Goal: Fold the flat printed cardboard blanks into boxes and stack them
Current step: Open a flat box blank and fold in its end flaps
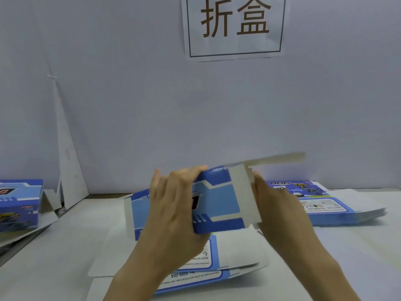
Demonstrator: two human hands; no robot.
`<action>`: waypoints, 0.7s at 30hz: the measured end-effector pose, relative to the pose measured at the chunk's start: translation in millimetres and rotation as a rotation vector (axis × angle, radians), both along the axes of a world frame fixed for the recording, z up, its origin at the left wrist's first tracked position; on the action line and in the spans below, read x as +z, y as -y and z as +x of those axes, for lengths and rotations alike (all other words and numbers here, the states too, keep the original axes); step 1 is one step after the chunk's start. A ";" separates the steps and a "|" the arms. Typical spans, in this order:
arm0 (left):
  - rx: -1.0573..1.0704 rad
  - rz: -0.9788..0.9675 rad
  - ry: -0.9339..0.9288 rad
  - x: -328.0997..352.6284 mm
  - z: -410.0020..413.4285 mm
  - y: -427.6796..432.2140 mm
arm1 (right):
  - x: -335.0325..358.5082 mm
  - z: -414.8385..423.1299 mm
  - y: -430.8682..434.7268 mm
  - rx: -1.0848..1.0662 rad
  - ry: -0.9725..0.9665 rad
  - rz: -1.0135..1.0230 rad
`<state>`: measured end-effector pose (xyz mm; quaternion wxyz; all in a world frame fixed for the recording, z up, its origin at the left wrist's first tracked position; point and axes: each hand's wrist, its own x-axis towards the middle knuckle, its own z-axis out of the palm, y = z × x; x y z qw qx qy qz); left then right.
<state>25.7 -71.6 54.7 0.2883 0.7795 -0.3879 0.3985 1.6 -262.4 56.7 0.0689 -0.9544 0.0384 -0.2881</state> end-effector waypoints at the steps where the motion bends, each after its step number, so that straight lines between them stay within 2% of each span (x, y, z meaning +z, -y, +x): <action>1: 0.029 0.017 0.021 -0.8 0.0 1.3 | -2.5 0.6 -0.2 0.031 -0.028 -0.002; 2: 0.043 0.021 0.025 -0.6 1.2 0.4 | 0.2 -0.4 0.9 0.091 -0.059 0.146; 5: -0.075 -0.046 -0.112 3.1 6.6 -12.5 | 8.9 0.2 13.3 0.479 -0.027 1.083; 6: -0.133 -0.057 -0.176 3.8 7.9 -16.8 | 11.8 0.4 18.6 0.598 -0.055 1.313; 8: -0.213 -0.073 -0.244 2.8 9.7 -21.4 | 13.3 -0.8 26.4 0.845 -0.173 1.560; 10: -0.263 -0.091 -0.267 0.1 11.0 -20.9 | 17.8 -5.8 25.4 0.993 -0.311 1.657; 12: -0.270 -0.067 -0.242 -0.8 9.7 -18.1 | 16.0 -5.8 24.9 0.967 -0.346 1.719; 13: -0.258 -0.045 -0.205 -0.9 8.8 -16.6 | 12.6 -3.9 23.2 0.890 -0.322 1.684; 16: -0.210 -0.042 -0.128 -0.4 8.0 -12.3 | 4.9 0.9 12.3 0.494 -0.157 1.334; 17: -0.190 -0.060 -0.132 0.4 8.3 -12.7 | 5.3 0.1 7.5 0.426 -0.127 1.255; 21: -0.247 -0.121 -0.254 1.3 11.9 -21.9 | 19.4 -11.2 4.8 0.498 -0.177 1.201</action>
